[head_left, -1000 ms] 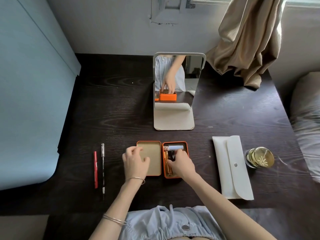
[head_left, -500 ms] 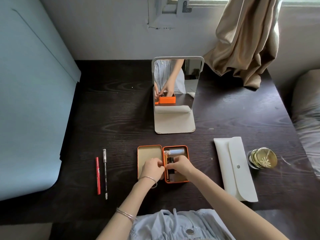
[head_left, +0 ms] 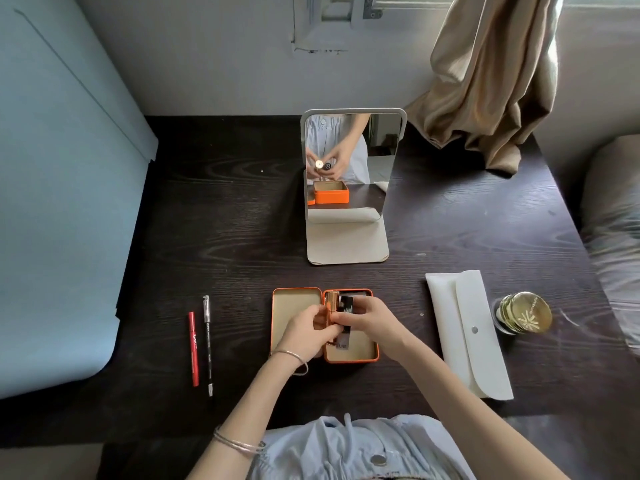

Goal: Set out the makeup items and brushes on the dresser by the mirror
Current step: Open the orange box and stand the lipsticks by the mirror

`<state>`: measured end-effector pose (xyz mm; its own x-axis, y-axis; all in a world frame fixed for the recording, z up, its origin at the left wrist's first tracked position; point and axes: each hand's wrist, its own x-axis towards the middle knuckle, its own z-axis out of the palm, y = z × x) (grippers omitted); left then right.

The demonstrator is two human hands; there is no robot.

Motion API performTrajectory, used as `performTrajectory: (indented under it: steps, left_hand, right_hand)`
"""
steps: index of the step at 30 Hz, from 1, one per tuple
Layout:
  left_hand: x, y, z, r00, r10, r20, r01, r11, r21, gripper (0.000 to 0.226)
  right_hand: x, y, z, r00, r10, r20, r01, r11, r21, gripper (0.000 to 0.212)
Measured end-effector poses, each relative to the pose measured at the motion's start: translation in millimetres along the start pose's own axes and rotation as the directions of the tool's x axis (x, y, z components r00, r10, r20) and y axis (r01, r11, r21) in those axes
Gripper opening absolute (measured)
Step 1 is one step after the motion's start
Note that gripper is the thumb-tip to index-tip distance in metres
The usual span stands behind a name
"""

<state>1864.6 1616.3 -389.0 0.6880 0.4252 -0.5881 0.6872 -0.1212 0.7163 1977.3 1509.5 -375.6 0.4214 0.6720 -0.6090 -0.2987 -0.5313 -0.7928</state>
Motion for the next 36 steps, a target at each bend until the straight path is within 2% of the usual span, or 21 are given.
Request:
performTrajectory:
  steps: [3,5,8,10,13,18,24,27,29,31,33,36]
  left_hand:
    - [7,0,-8,0.996,0.058,-0.07,-0.064,0.994,-0.089,0.039]
    - [14,-1,-21,0.964,0.081,-0.253,-0.113,0.987,-0.115,0.029]
    - [31,-10,-49,0.832,0.004,-0.554,-0.102,0.984,-0.146,0.023]
    - [40,-20,-64,0.77,-0.027,-0.638,-0.084,0.986,-0.142,0.024]
    - [52,-34,-75,0.747,-0.034,-0.664,-0.081,0.987,-0.142,0.024]
    - [57,-38,-75,0.758,-0.03,-0.651,-0.083,0.986,-0.142,0.026]
    - [60,-41,-74,0.772,-0.004,-0.636,-0.082,0.991,-0.106,0.027]
    - [56,-37,-80,0.773,0.056,-0.631,-0.051,0.998,0.026,0.032]
    - [50,-32,-87,0.786,0.109,-0.609,-0.07,0.994,0.088,0.041]
    - [43,-28,-95,0.788,0.124,-0.604,-0.067,0.991,0.115,0.043]
    - [40,-24,-101,0.747,0.152,-0.647,-0.084,0.987,0.135,0.034]
    - [38,-17,-107,0.7,0.157,-0.696,-0.071,0.986,0.15,0.026]
  right_hand:
    - [2,-5,-1,0.996,-0.077,-0.033,0.078,0.997,0.026,0.018]
    - [7,-6,-4,0.987,-0.09,-0.131,0.104,0.989,0.103,0.017]
    - [14,-8,-13,0.957,-0.075,-0.279,0.13,0.974,0.186,0.015]
    - [19,-6,-24,0.928,-0.095,-0.359,0.162,0.974,0.16,0.016]
    - [28,0,-40,0.873,-0.135,-0.469,0.186,0.981,0.063,0.02]
    - [39,6,-53,0.768,-0.194,-0.61,0.161,0.981,-0.109,0.015]
    - [50,18,-53,0.751,-0.232,-0.618,0.116,0.968,-0.223,0.022]
    - [53,21,-55,0.783,-0.152,-0.603,0.052,0.982,-0.18,0.044]
    - [50,23,-54,0.763,-0.111,-0.637,0.038,0.991,-0.126,0.058]
    - [40,28,-49,0.708,-0.142,-0.692,0.034,0.985,-0.168,0.051]
    - [24,39,-41,0.689,-0.235,-0.686,0.039,0.957,-0.288,0.035]
    - [7,52,-29,0.747,-0.403,-0.528,0.108,0.858,-0.502,0.023]
